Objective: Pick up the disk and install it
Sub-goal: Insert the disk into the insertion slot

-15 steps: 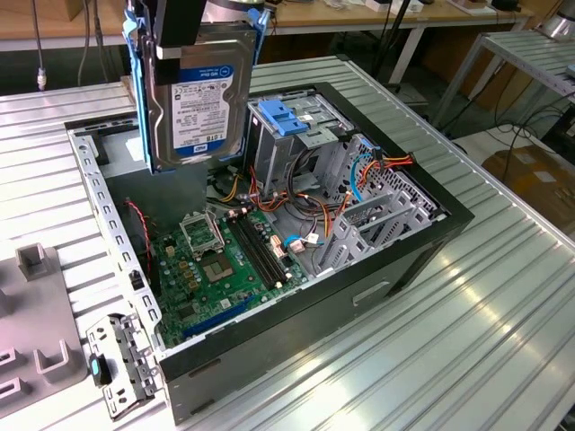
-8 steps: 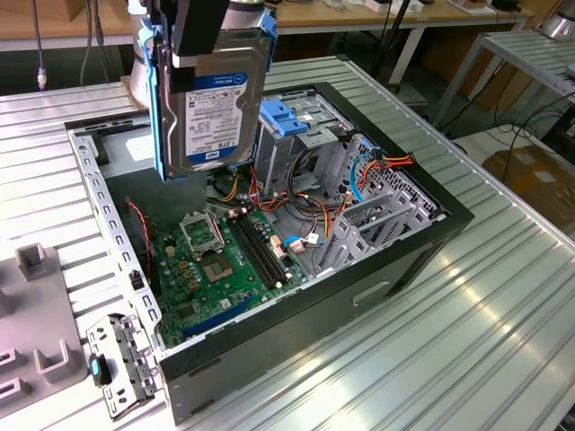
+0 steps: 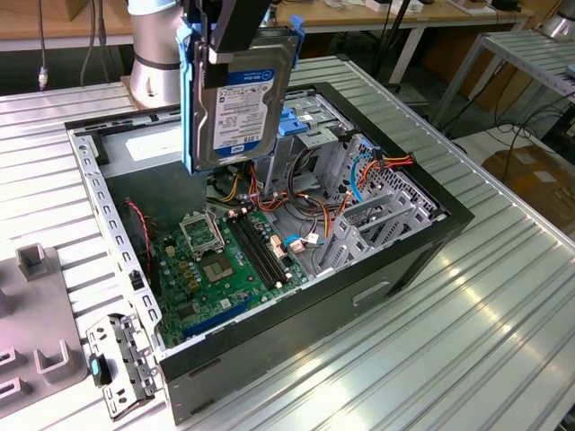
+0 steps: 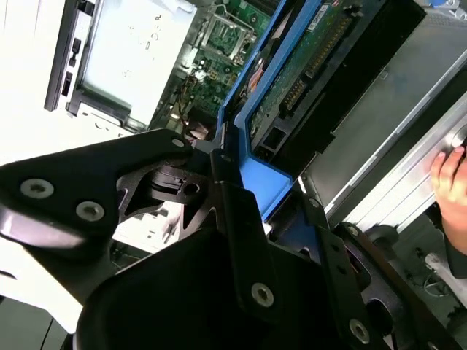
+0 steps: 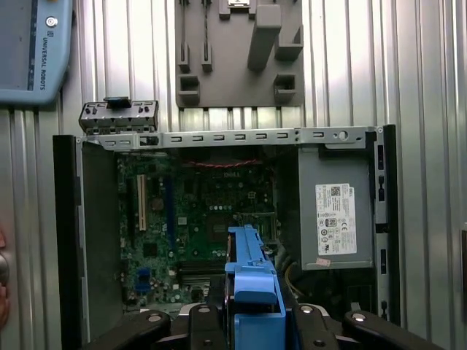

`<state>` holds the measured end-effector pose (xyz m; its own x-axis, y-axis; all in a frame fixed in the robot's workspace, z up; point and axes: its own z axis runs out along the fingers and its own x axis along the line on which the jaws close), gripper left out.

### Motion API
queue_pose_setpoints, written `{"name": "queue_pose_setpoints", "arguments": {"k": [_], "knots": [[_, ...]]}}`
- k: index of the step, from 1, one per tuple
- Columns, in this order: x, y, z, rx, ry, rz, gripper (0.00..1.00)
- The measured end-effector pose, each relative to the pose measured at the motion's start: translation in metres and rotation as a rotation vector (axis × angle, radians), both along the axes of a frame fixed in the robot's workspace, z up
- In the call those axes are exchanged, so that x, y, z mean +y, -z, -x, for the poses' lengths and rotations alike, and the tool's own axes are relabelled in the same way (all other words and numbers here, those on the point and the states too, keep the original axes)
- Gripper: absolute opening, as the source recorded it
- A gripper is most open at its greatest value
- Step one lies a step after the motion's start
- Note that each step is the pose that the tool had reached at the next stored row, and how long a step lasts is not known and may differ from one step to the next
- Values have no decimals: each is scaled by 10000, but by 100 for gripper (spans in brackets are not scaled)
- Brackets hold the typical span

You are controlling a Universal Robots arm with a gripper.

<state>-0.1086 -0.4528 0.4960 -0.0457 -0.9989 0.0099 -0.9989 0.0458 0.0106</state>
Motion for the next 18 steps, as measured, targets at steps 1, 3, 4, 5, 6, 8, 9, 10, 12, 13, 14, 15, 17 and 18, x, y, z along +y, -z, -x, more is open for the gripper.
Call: {"name": "queue_pose_setpoints", "arguments": {"k": [1, 3, 4, 5, 6, 8, 9, 10, 12, 13, 14, 15, 17, 18], "knots": [[0, 0, -23, 0, -1, 0, 37], [0, 0, -98, 0, 0, 2, 37], [0, 1, -129, 0, 0, 1, 37], [0, 0, -146, 0, -1, 2, 37], [0, 0, -161, 0, 0, 2, 37], [-2, 1, -175, 0, 1, 1, 37], [-5, 0, -176, 1, 0, 3, 37], [-13, 0, -177, 0, -1, 3, 37], [-31, 0, -176, 0, 0, 3, 37], [-48, 0, -176, 0, 0, 3, 37], [-68, 0, -176, 0, 0, 3, 37], [-83, 1, -176, 0, 0, 2, 37], [-136, 1, -176, 0, 1, 3, 37], [-181, 1, -176, 0, 0, 3, 37]]}}
